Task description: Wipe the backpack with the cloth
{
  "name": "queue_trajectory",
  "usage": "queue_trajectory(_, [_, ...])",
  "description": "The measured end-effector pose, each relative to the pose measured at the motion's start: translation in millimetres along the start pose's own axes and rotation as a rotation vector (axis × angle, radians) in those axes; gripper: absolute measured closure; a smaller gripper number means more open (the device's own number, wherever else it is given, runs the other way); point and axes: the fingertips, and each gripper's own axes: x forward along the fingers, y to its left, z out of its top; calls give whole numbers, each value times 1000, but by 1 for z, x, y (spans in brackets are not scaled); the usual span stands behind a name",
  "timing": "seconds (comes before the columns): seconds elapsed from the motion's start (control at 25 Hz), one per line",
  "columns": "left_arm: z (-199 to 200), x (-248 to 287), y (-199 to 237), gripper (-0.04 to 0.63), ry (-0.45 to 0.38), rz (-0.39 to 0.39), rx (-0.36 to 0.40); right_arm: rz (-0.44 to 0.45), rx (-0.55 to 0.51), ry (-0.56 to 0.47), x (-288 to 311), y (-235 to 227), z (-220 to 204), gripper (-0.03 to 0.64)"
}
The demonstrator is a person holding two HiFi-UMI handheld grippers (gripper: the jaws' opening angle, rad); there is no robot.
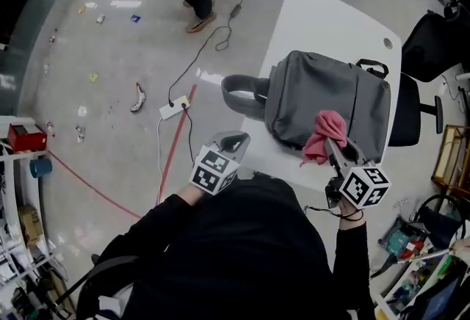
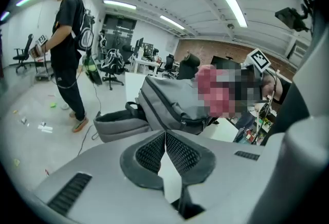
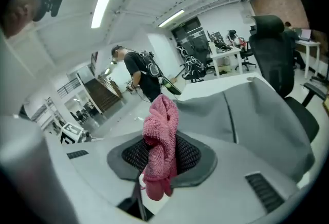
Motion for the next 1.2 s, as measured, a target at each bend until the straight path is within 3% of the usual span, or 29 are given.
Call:
queue_trajectory(0.08, [26,-7,-14,546,-105,15,100,98,9,-14,18,13,17,508])
queue_trajectory(0.16, [55,-18,-34,337,-202,5,236,229,36,8,36,37,20,508])
queue_trajectory(0.28, [87,-31,-67,276,-256,-82,339,466,110,61,51,86,10,508])
queue_trajectory(0.4, [102,-33,-85,264,-263,-161,382,619,182,100,50,123,1,508])
queue_trajectory(0.52, [101,-28,-92,264,-249,-254,429,690,206,108,47,145,3,506])
queue_trajectory(0.64, [101,-28,-89,270,-242,-331,530,743,254,76,44,161,13,491])
queue_trajectory(0.72, [104,-33,-76,351,-261,-362,530,779,275,50,42,171,19,439])
queue_trajectory(0.8, [108,-39,-64,415,-284,-426,483,781,293,10,43,179,25,398])
queue_trajectory(0.92, [106,-35,-48,469,-276,-514,471,673,298,-60,48,175,30,382])
queue_trajectory(1.04, [91,-12,-25,477,-173,-552,524,485,314,-114,55,151,25,383])
queue_trajectory(1.2, [58,23,1,476,58,-675,601,283,417,-177,48,119,4,383])
